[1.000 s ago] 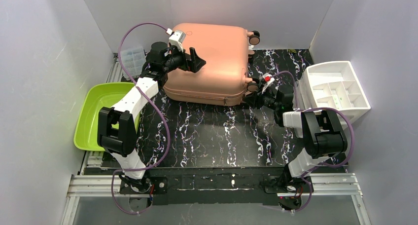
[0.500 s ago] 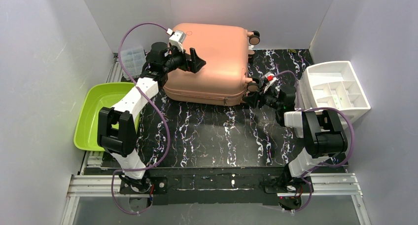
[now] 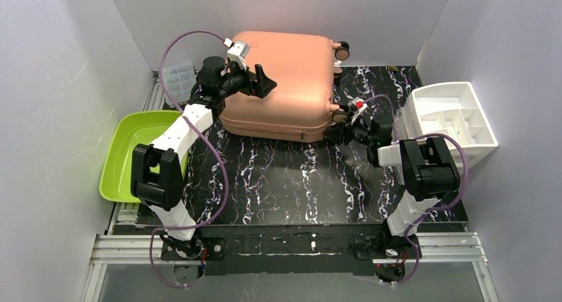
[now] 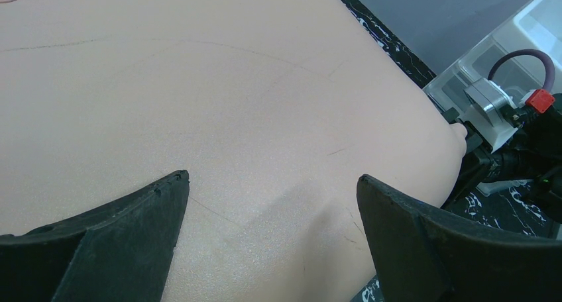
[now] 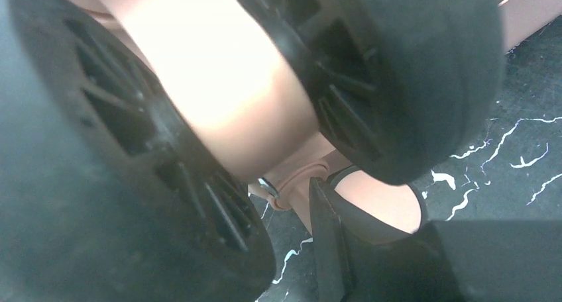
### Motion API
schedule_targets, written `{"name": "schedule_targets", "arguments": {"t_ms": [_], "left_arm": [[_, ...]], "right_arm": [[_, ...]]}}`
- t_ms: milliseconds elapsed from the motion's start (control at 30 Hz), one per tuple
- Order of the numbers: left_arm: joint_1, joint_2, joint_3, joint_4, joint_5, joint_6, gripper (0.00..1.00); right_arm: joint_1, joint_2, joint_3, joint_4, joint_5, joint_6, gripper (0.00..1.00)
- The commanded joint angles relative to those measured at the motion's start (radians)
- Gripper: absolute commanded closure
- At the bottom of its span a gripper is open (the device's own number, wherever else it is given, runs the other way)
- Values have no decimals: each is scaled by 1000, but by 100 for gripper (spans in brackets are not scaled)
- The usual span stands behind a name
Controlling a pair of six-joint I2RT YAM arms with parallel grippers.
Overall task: Open, take out, and arrange the luggage
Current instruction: Grab the zipper of the luggage.
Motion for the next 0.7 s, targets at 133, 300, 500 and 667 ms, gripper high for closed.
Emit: {"name": "schedule_targets", "arguments": {"t_ms": [133,300,500,667], "left_arm": [[1,28,-30,-184,20,-30,2],[1,25,-37,-181,26,-30,2],[1,17,-41,-184,27,-27,2],[1,18,-43,-183,28,-26,2]], "right_arm": [[2,20,26,162,-25,29,53],[0,16,18,186,-34,27,52],[0,8,7,219,-42,25,55],[0,19,8,230,-27,10,69]]}}
